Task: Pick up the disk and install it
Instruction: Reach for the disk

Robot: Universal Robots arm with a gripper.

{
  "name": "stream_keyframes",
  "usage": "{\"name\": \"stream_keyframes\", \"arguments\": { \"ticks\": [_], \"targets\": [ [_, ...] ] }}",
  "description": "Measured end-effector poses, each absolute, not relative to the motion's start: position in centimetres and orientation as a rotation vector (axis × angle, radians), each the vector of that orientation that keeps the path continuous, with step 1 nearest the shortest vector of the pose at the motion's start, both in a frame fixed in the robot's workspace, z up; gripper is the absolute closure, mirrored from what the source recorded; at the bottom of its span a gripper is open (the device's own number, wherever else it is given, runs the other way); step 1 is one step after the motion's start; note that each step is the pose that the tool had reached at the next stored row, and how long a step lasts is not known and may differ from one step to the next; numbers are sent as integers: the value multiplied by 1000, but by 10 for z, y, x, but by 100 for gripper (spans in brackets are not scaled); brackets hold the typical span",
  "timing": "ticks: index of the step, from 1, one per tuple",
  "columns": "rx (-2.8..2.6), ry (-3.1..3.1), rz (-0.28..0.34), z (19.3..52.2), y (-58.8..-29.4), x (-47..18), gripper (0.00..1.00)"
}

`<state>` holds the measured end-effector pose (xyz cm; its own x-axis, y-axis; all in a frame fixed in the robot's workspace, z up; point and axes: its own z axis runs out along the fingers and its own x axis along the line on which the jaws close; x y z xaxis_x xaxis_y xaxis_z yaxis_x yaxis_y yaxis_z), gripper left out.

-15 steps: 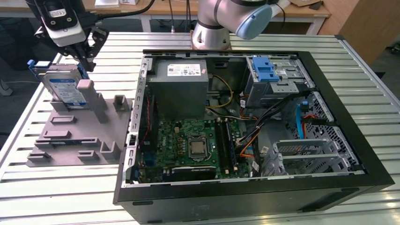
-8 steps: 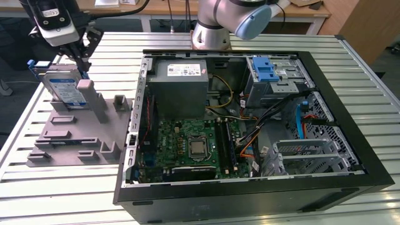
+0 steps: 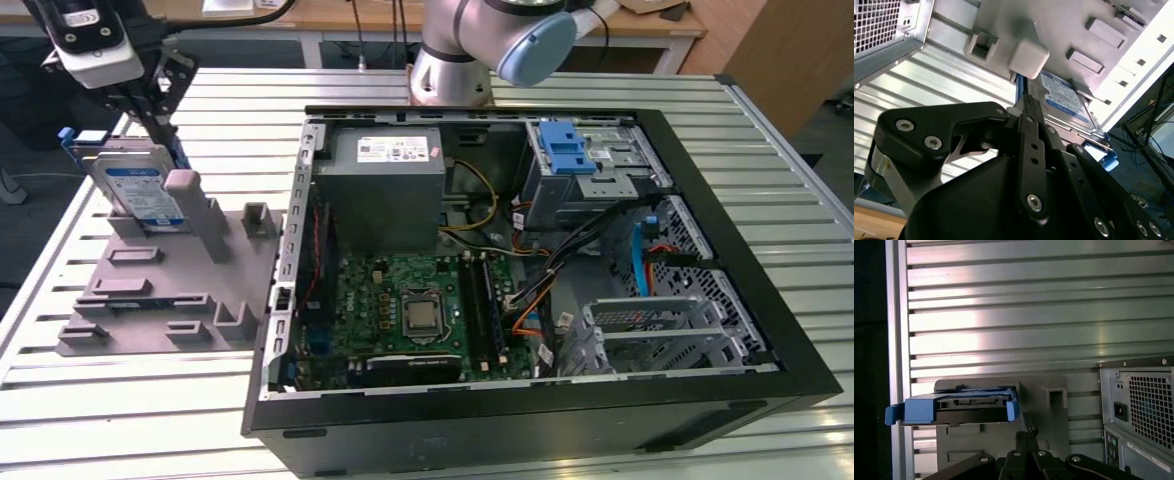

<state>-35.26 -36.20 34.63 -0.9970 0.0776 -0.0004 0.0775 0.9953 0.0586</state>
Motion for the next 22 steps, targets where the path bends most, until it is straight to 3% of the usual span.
{"name": "stream_keyframes", "arguments": {
  "ticks": [22],
  "targets": [
    [121, 3135, 92, 346, -362, -365, 89]
  ]
}}
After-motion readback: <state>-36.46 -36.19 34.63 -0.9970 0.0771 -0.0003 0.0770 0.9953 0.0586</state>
